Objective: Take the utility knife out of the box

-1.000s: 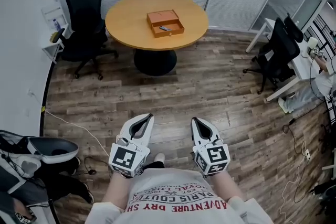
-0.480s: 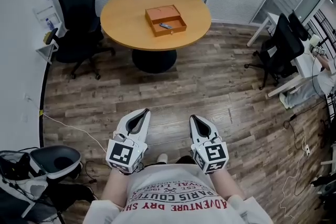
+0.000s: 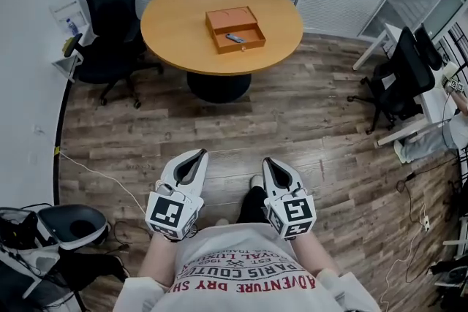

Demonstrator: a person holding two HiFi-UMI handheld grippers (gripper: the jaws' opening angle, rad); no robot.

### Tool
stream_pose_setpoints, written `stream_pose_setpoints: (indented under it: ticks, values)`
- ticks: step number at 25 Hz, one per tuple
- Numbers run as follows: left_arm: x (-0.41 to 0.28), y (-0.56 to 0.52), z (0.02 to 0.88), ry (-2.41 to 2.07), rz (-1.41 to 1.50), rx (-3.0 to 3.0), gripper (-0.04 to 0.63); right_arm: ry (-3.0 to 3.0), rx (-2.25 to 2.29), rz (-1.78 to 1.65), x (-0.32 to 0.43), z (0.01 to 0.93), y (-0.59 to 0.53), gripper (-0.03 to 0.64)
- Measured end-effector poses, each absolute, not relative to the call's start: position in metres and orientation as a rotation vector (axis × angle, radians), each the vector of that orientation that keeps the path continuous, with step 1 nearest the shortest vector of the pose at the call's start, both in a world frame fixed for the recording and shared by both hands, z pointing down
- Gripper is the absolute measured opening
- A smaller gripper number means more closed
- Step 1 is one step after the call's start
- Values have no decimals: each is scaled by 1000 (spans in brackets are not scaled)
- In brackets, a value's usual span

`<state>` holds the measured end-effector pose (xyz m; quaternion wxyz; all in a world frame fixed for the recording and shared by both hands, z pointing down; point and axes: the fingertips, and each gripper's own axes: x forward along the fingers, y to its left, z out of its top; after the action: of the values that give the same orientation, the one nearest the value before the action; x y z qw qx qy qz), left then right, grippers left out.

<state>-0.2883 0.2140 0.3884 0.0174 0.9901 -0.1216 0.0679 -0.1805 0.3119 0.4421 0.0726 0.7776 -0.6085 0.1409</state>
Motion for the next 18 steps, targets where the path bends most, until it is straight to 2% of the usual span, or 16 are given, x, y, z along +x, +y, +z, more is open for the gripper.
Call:
stream_pose_setpoints:
  ticks: [18]
  values:
    - [-86, 142, 373, -707, 261, 3025, -5, -2012, 2208, 379, 64, 418, 220, 8]
